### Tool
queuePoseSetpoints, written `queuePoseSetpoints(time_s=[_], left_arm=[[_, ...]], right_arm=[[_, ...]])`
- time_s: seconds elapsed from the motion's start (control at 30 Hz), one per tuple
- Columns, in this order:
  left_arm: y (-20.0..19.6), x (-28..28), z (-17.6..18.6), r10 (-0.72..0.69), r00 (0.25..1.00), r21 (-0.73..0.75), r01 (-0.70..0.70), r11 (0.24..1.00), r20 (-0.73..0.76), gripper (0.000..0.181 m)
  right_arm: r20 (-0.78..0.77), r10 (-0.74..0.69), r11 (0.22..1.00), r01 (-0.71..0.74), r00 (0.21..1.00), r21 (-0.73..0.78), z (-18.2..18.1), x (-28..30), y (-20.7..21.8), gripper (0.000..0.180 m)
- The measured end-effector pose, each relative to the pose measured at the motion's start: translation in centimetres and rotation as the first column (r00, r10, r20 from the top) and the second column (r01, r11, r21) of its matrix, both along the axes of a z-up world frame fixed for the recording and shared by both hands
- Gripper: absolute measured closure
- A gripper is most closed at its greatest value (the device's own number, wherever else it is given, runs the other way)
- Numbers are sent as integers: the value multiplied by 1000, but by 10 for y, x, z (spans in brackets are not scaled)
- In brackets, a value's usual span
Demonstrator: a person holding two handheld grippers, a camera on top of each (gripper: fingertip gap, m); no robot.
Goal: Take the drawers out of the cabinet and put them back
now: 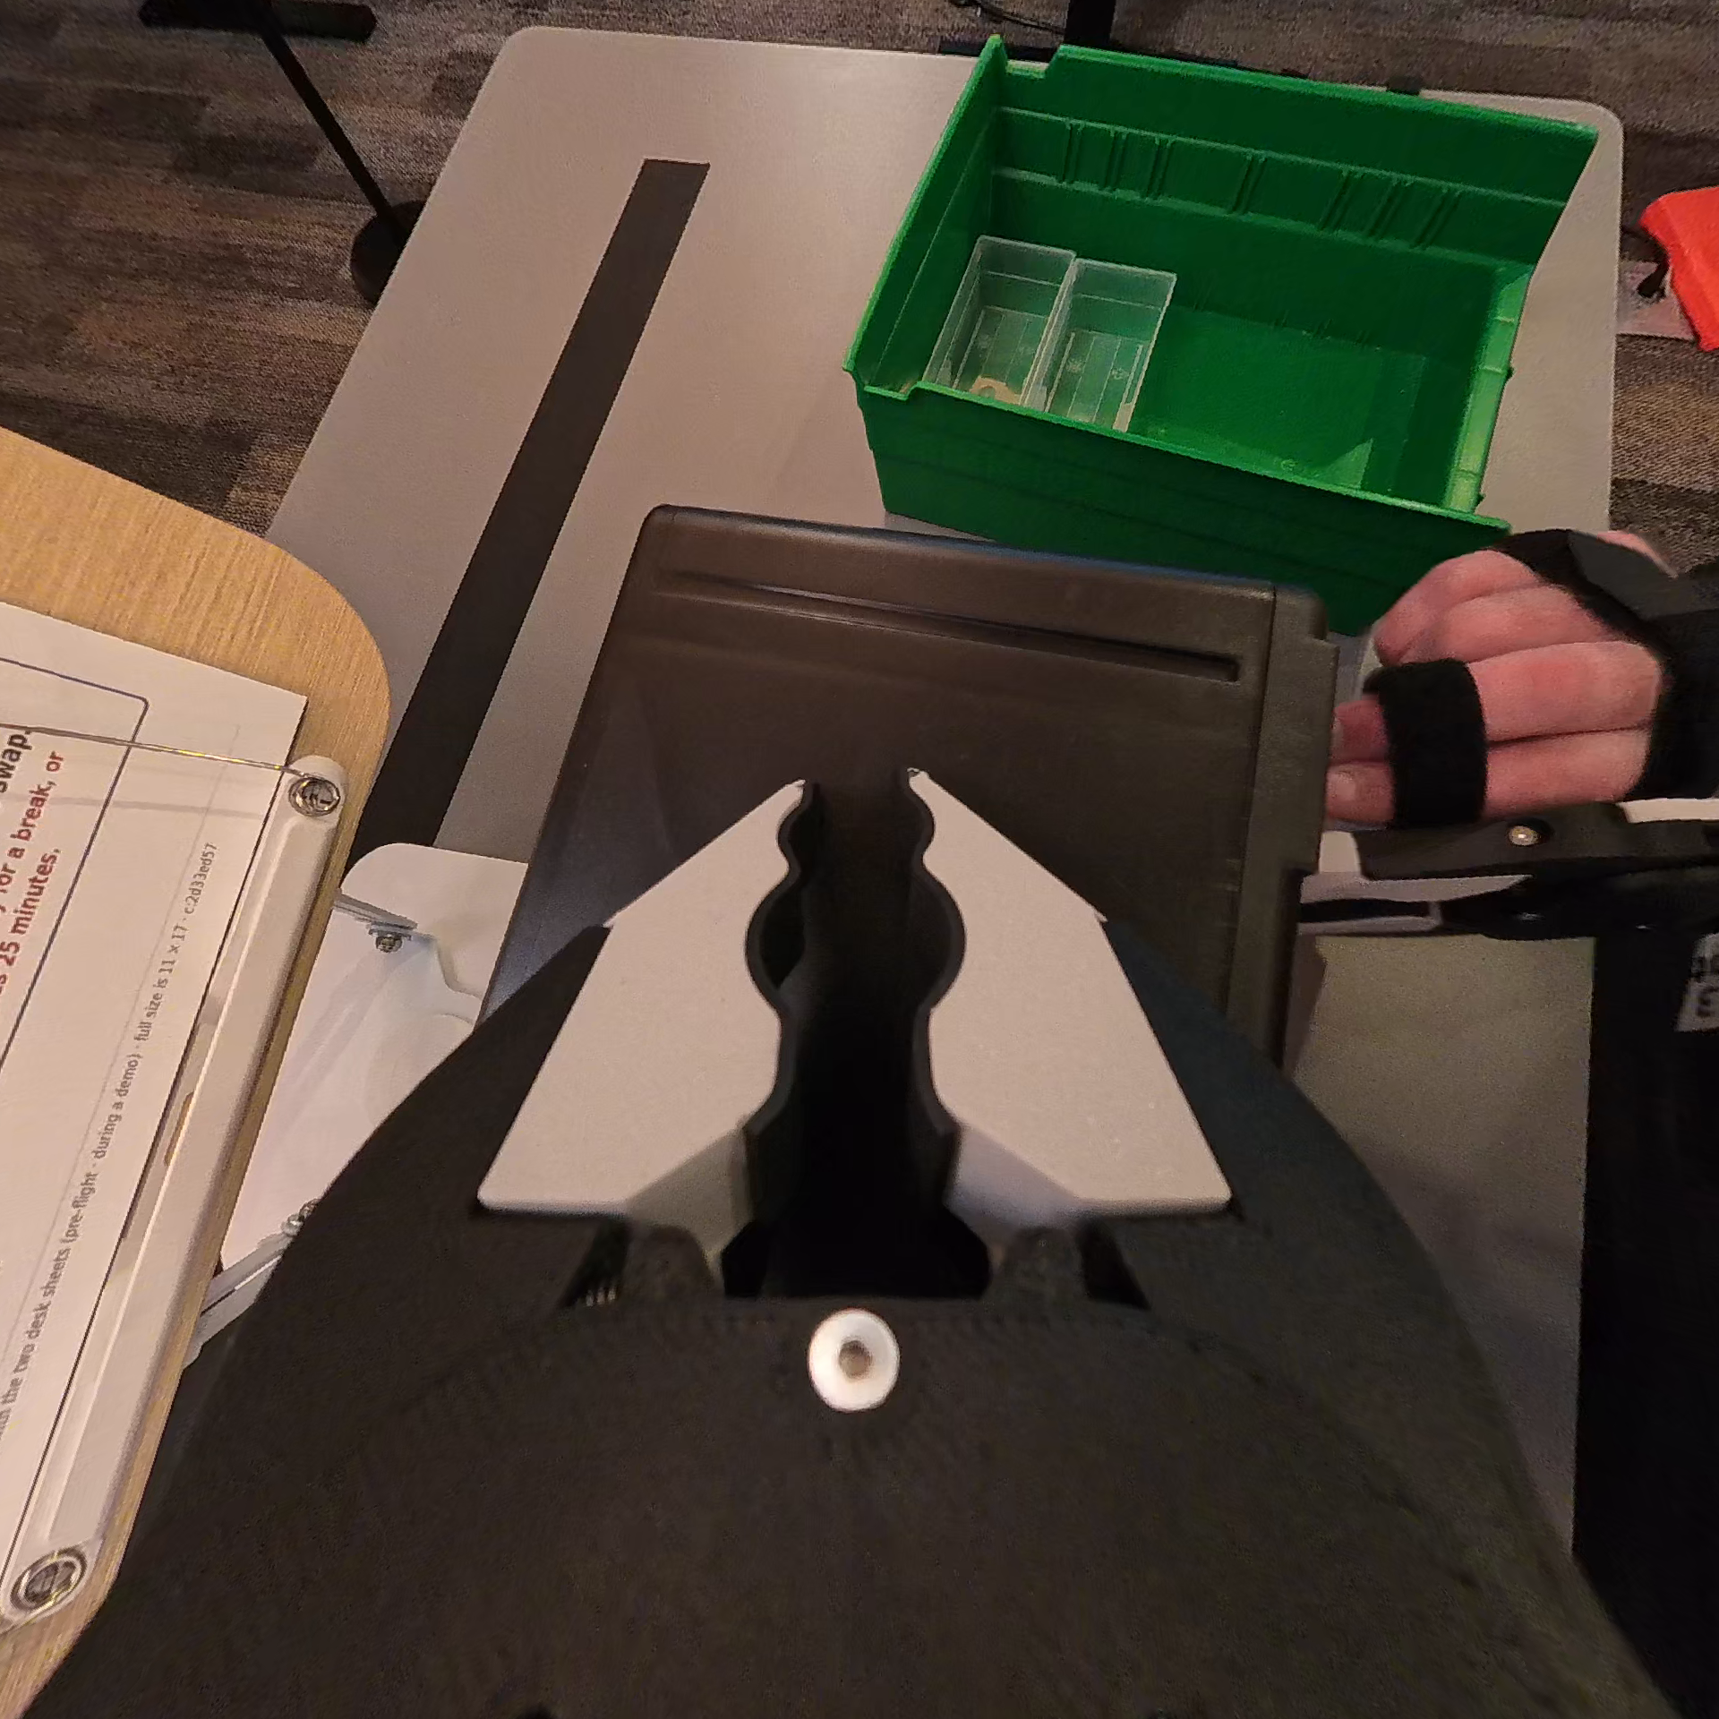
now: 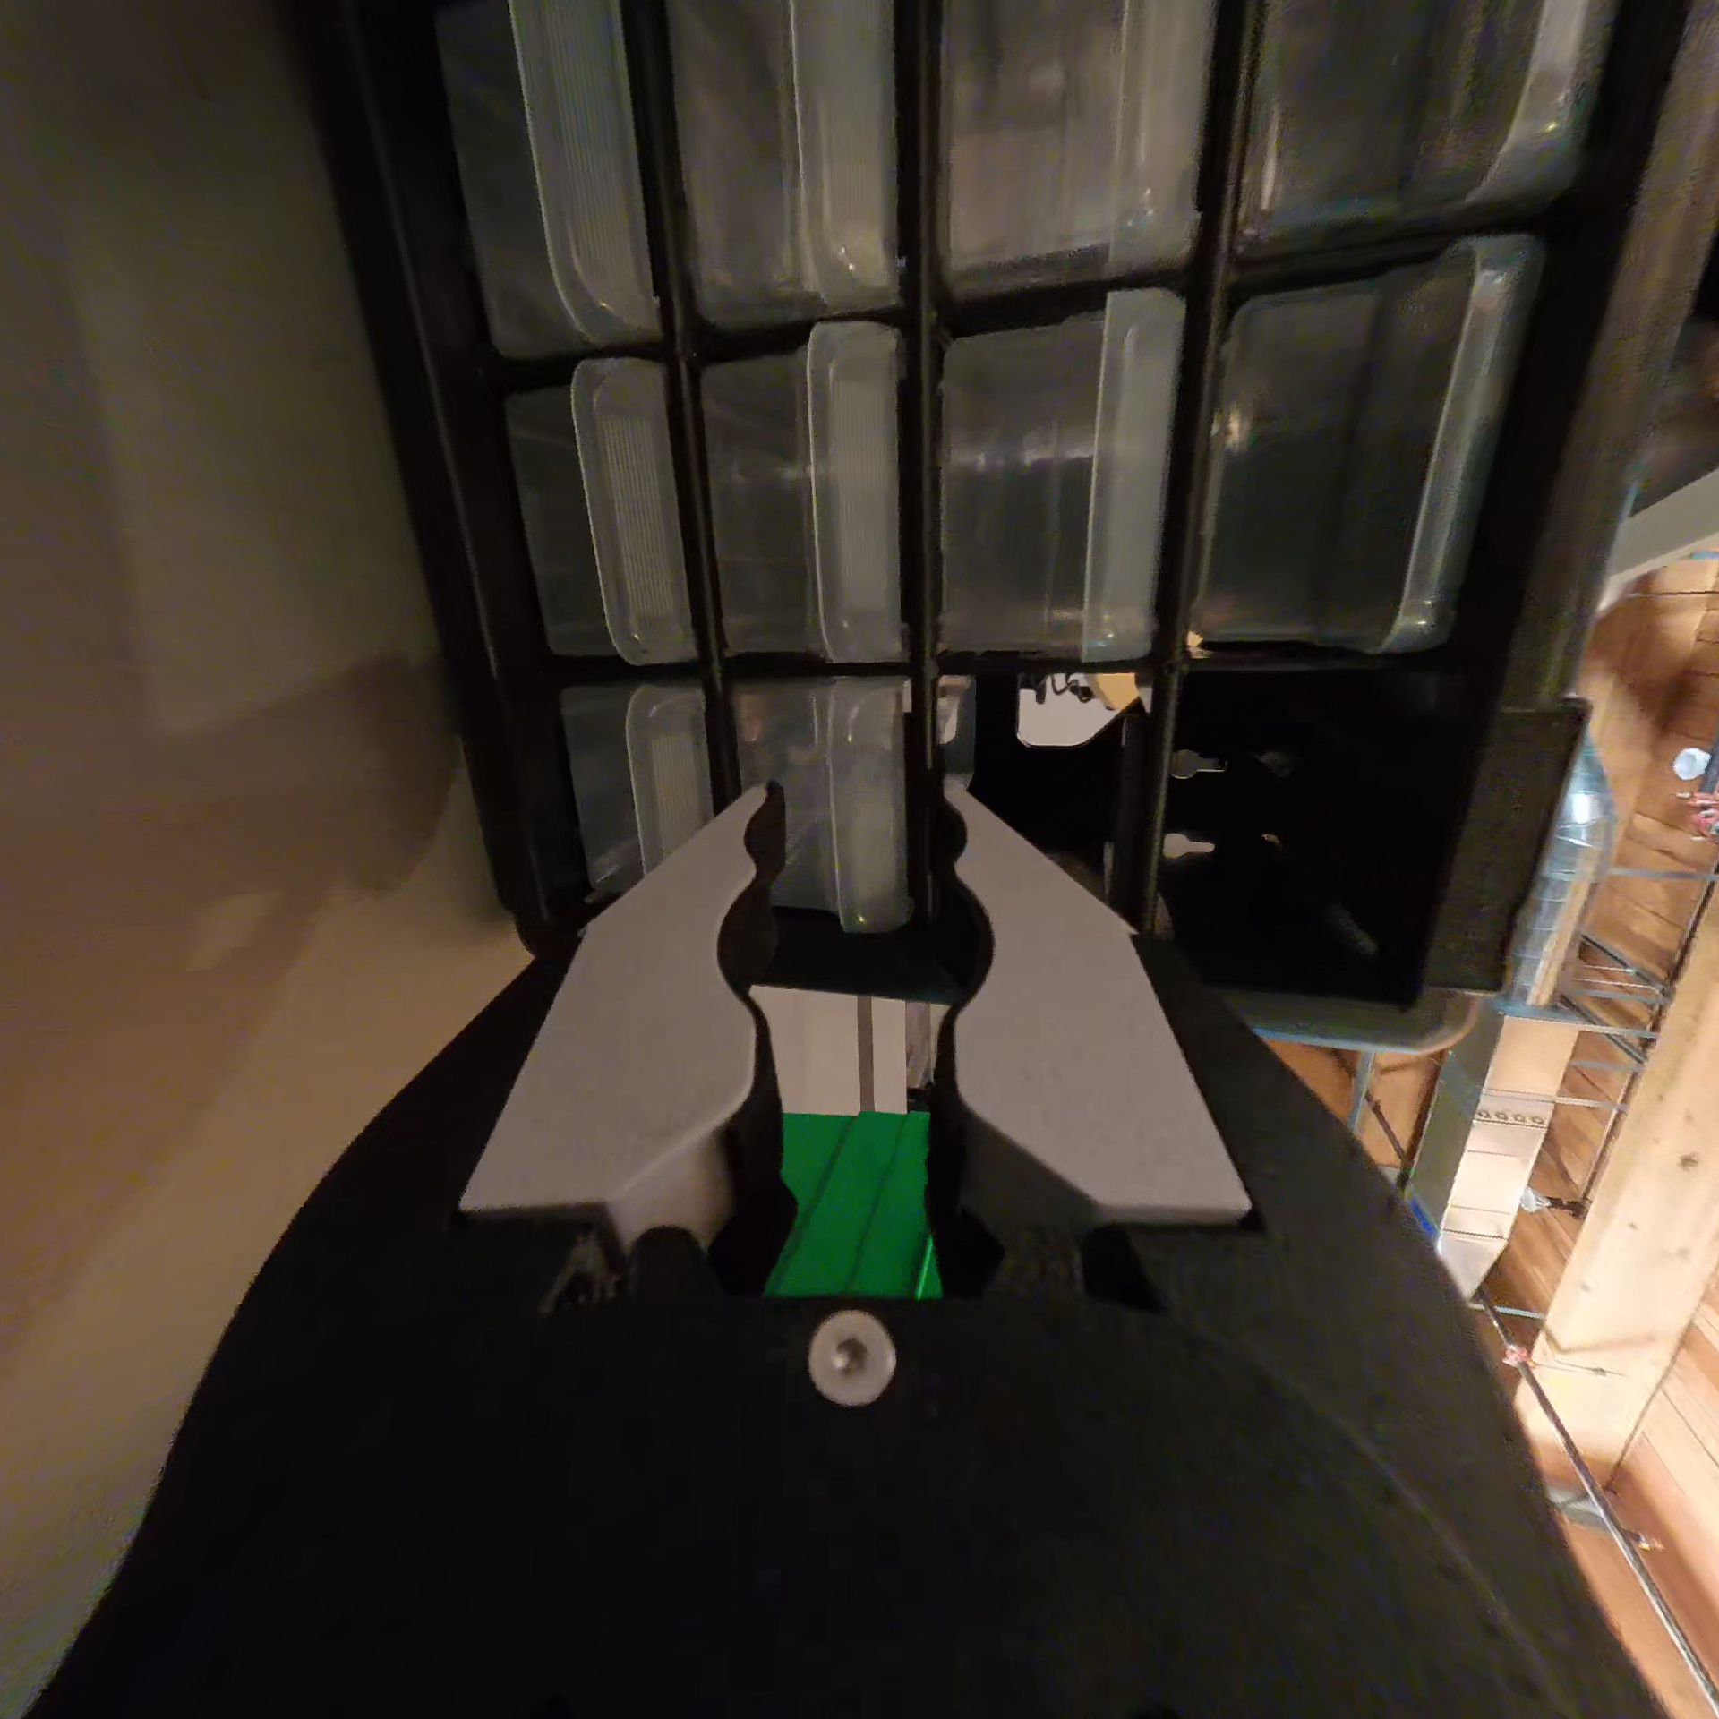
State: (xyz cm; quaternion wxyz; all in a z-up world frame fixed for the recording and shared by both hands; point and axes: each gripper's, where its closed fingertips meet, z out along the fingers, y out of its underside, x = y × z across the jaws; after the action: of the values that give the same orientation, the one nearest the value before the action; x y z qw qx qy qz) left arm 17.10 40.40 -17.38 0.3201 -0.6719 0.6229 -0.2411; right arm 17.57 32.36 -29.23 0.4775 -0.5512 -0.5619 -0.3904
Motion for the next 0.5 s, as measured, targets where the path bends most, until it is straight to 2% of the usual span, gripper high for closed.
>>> queuePoseSetpoints(time_s=[0.07,0.1,0.27,0.5], left_arm=[[0,0,0,0,1000,-1,0,1000,0,166],[0,0,0,0,1000,-1,0,1000,0,166],[0,0,0,-1,1000,-2,1,1000,0,166],[0,0,0,-1,1000,-5,1,1000,1,166]], right_arm=[[0,14,1000,-14,1000,24,1,0,1,157],[-1,23,999,-22,1000,29,2,-1,1,169],[-28,32,999,-32,999,14,2,-1,-4,170],[-51,71,997,-73,996,-36,3,-8,-46,171]])
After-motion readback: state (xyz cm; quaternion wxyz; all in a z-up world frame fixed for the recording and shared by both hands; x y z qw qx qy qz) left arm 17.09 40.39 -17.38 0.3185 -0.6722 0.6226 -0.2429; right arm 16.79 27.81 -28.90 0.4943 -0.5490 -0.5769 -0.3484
